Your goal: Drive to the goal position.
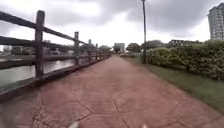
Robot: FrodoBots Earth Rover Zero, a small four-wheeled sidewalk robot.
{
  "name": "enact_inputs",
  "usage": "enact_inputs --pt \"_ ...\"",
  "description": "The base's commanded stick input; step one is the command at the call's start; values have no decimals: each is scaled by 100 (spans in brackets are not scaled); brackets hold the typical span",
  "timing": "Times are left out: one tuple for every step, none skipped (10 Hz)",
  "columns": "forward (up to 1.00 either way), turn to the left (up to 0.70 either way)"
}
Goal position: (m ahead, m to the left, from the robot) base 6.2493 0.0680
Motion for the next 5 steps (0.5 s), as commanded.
enact_inputs --pt "70 0" --pt "70 0" --pt "70 0" --pt "70 0" --pt "70 0"
